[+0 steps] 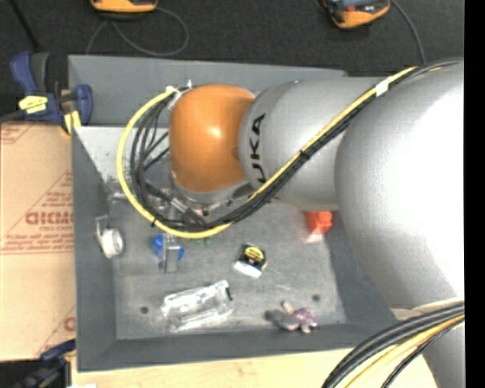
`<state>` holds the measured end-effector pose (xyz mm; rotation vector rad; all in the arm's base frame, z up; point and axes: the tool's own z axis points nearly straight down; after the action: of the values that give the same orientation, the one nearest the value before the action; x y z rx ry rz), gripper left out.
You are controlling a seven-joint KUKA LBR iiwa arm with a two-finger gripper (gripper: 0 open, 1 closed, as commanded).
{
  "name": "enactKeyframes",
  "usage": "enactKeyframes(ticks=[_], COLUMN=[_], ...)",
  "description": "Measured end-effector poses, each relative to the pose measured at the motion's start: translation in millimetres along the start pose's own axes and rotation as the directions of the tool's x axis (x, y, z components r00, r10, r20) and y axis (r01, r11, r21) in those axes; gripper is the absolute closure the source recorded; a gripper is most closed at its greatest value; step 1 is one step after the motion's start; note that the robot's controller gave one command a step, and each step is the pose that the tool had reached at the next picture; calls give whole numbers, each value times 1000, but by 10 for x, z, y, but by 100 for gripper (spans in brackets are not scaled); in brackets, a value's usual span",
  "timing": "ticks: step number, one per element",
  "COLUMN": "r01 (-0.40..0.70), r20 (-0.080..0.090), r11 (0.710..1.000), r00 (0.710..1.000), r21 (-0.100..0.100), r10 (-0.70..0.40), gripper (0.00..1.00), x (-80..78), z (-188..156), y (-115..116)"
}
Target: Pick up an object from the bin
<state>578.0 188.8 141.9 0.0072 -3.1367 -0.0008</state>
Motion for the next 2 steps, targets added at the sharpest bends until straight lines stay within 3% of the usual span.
enactKeyframes(ticks=[1, 2], r01=[-133, -241], r20=[5, 11], r11=[991, 971], r00=[991, 971], r21=[-2, -5], r10=[133, 241], gripper=[0, 0], x=[-254, -197], z=[718, 399], y=[-486, -471])
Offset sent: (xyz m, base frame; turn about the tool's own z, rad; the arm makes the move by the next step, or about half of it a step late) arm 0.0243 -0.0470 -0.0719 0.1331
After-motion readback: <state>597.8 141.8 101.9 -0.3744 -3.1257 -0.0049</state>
